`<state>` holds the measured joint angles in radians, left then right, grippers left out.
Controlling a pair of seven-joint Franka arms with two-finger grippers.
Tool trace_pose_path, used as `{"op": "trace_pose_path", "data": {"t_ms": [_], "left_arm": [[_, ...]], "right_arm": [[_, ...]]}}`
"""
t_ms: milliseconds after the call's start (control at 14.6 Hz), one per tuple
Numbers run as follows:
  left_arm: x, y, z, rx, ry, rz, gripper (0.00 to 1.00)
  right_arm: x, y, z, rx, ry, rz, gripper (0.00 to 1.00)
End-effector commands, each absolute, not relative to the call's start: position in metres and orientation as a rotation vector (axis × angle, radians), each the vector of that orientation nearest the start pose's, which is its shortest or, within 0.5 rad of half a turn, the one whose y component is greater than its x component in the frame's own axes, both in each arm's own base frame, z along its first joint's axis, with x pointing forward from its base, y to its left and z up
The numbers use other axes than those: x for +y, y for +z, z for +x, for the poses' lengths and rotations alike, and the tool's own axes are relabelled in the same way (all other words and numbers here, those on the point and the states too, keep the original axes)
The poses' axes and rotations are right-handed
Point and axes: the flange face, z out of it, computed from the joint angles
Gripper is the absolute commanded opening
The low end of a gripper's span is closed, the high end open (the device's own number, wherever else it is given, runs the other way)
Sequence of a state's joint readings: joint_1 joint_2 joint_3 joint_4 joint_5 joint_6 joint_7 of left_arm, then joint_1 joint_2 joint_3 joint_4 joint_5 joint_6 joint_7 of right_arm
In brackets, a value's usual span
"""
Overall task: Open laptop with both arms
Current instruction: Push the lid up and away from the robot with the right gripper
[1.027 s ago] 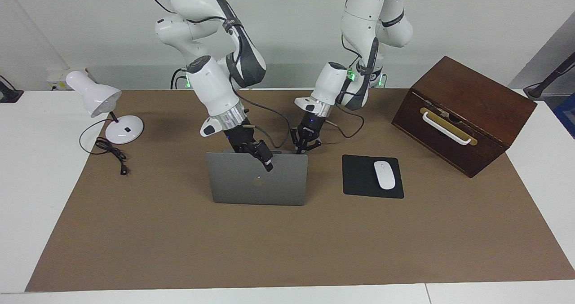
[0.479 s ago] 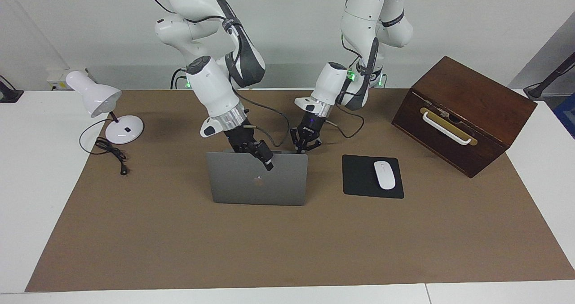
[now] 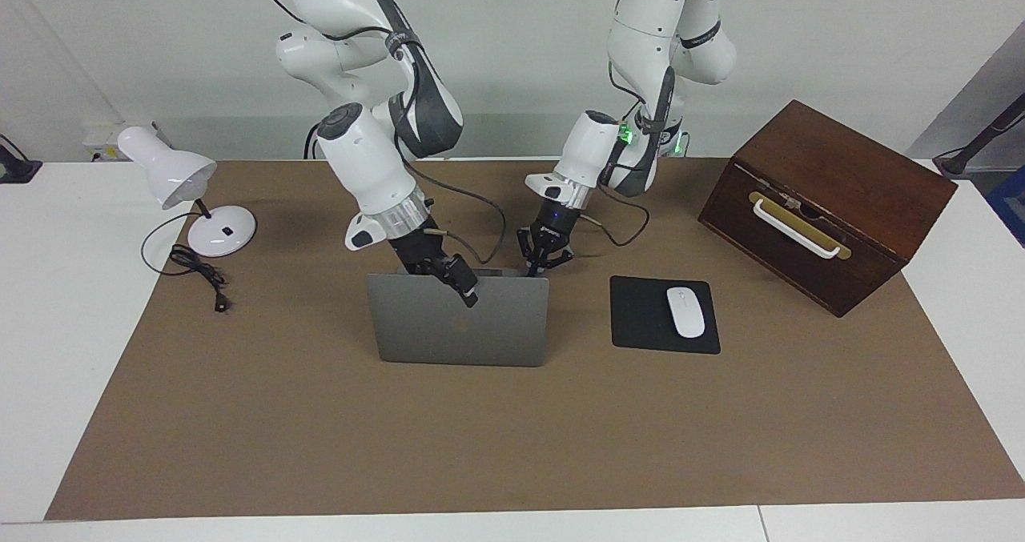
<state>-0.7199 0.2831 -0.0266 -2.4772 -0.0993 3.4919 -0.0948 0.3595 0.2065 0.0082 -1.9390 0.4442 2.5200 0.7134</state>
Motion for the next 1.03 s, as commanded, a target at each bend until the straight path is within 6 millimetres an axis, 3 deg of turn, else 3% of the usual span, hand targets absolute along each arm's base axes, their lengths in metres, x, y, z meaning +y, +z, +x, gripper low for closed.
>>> {"op": "trace_pose_path", "data": {"t_ms": [0,274,753,958], "left_arm": [[-0.345,0.247,0.393,0.893,-1.09,-3.119,0.0],[-0.345,0.247,0.392,0.895,-1.088,-3.117,0.0],[-0.345,0.247,0.393,0.892,-1.09,-3.119,0.0],[-0.346,0.247,0.394,0.892,-1.093,-3.119,0.0]], "right_arm": [[0.218,0.433,0.607,0.82,-0.176,-2.554,0.99],[0.212,0.442,0.611,0.823,-0.169,-2.559,0.99],[0.197,0.476,0.624,0.78,-0.16,-2.618,0.99],[0.192,0.48,0.627,0.772,-0.17,-2.639,0.99]]}}
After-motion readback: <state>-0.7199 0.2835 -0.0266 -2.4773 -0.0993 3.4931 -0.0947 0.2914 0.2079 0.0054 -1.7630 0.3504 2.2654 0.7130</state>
